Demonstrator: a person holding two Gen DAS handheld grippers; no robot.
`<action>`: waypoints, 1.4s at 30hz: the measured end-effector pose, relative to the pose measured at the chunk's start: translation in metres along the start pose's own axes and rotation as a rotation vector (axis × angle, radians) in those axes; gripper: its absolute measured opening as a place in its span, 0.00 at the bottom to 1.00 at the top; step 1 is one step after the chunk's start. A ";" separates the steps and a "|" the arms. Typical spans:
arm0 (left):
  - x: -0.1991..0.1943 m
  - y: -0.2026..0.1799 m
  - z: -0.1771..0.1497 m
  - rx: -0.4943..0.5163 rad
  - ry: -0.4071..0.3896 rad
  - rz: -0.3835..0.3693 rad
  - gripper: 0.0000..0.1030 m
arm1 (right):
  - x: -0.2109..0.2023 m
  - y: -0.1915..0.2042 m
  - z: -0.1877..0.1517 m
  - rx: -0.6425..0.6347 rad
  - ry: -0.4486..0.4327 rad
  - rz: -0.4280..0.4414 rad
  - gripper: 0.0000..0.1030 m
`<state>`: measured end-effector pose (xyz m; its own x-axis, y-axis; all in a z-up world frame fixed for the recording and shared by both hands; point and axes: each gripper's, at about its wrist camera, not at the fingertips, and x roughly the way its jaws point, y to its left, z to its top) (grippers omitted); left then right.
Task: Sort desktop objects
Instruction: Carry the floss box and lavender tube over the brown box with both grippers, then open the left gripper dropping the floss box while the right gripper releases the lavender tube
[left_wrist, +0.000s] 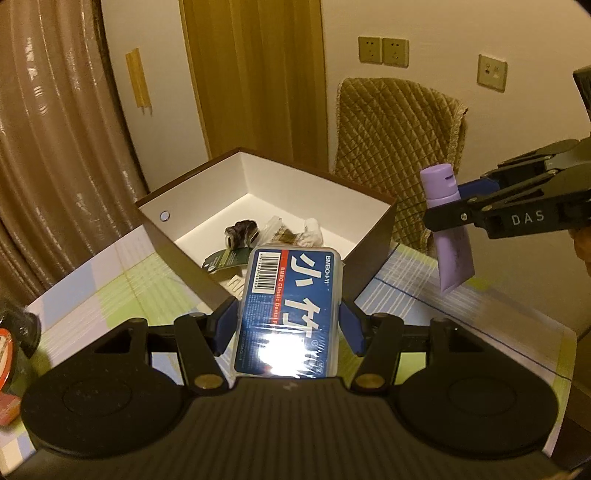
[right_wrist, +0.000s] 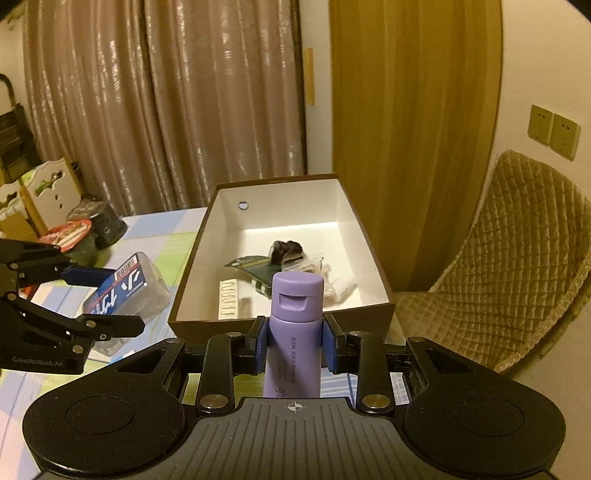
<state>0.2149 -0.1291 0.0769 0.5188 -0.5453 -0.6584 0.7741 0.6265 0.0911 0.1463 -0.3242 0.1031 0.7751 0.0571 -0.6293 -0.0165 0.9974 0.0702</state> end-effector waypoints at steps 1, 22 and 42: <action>0.000 0.001 0.000 0.003 -0.004 -0.006 0.52 | -0.002 0.001 0.001 0.001 -0.002 -0.006 0.29; 0.079 0.034 0.085 -0.046 -0.020 0.126 0.53 | 0.101 -0.043 0.094 -0.071 -0.039 0.161 0.29; 0.257 0.067 0.102 -0.004 0.197 0.133 0.54 | 0.243 -0.067 0.093 -0.125 0.177 0.217 0.29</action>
<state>0.4376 -0.2839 -0.0101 0.5346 -0.3389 -0.7742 0.7025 0.6875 0.1841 0.3946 -0.3810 0.0171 0.6229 0.2655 -0.7359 -0.2558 0.9581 0.1291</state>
